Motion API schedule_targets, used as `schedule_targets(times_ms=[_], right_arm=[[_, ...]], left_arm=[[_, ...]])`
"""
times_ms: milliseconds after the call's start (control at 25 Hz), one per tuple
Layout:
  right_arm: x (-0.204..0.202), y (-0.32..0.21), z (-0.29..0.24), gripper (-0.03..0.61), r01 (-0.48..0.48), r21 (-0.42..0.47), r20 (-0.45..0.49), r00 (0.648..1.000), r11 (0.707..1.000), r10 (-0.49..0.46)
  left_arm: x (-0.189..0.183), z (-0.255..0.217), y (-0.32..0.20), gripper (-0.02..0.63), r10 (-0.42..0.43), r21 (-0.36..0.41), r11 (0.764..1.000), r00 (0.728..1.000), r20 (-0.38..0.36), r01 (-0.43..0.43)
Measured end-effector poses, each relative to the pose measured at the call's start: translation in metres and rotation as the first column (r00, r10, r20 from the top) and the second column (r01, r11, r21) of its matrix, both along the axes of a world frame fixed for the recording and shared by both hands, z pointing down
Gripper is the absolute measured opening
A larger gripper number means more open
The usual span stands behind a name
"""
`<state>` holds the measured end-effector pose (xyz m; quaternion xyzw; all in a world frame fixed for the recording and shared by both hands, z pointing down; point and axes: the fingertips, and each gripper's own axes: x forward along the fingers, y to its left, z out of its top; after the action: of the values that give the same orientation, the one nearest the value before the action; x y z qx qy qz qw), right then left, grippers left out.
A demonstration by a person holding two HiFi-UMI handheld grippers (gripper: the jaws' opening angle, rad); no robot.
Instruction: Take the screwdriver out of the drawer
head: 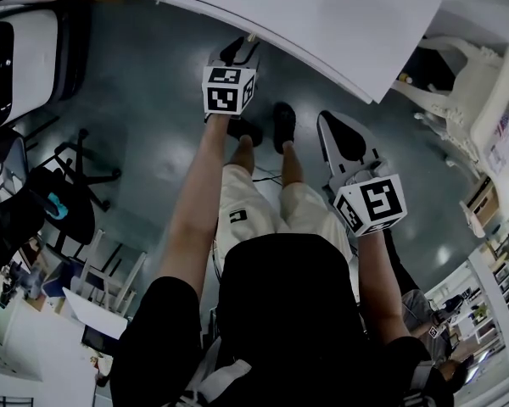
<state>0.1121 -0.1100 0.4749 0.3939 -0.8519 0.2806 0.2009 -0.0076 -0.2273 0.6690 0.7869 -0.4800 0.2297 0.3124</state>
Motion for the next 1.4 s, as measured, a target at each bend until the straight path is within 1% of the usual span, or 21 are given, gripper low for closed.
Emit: schedule_targets(times_ms=[200, 280, 320, 440, 720, 880, 1080, 1280, 1400], right_arm=[[0.002, 0.004, 0.005, 0.017, -0.007, -0.015, -0.004, 1.000, 1.000, 0.007], [0.003, 0.006, 0.006, 0.017, -0.008, -0.017, -0.004, 1.000, 1.000, 0.008], [0.004, 0.007, 0.007, 0.017, -0.007, -0.016, -0.004, 1.000, 1.000, 0.007], [0.004, 0.007, 0.008, 0.017, -0.004, -0.014, -0.003, 1.000, 1.000, 0.004], [0.012, 0.009, 0.008, 0.017, -0.016, -0.022, -0.003, 1.000, 1.000, 0.016], [0.008, 0.014, 0.007, 0.017, -0.011, -0.022, -0.001, 1.000, 1.000, 0.010], [0.003, 0.018, 0.007, 0.017, 0.001, -0.020, 0.000, 1.000, 1.000, -0.001], [0.007, 0.022, 0.007, 0.017, -0.008, -0.024, -0.003, 1.000, 1.000, 0.007], [0.006, 0.027, 0.005, 0.017, 0.000, -0.023, -0.001, 1.000, 1.000, 0.000]], left_arm=[[0.002, 0.008, -0.005, 0.151, 0.005, -0.001, 1.000, 1.000, 0.013, -0.005], [0.003, 0.011, -0.006, 0.135, 0.004, 0.001, 1.000, 1.000, 0.020, -0.005], [0.003, 0.012, -0.007, 0.111, 0.003, 0.002, 1.000, 1.000, 0.024, -0.003], [0.000, 0.014, -0.010, 0.091, -0.009, -0.004, 1.000, 1.000, 0.029, 0.009], [0.004, 0.013, -0.011, 0.084, -0.008, -0.011, 1.000, 0.999, 0.031, 0.008], [0.002, 0.014, -0.009, 0.084, -0.026, -0.019, 0.999, 0.999, 0.032, 0.027], [-0.002, 0.015, -0.006, 0.083, -0.024, -0.024, 0.999, 0.999, 0.047, 0.026], [-0.003, 0.016, -0.001, 0.083, -0.029, -0.034, 0.999, 0.999, 0.039, 0.030], [-0.006, 0.015, 0.005, 0.083, -0.024, -0.039, 0.999, 0.999, 0.046, 0.026]])
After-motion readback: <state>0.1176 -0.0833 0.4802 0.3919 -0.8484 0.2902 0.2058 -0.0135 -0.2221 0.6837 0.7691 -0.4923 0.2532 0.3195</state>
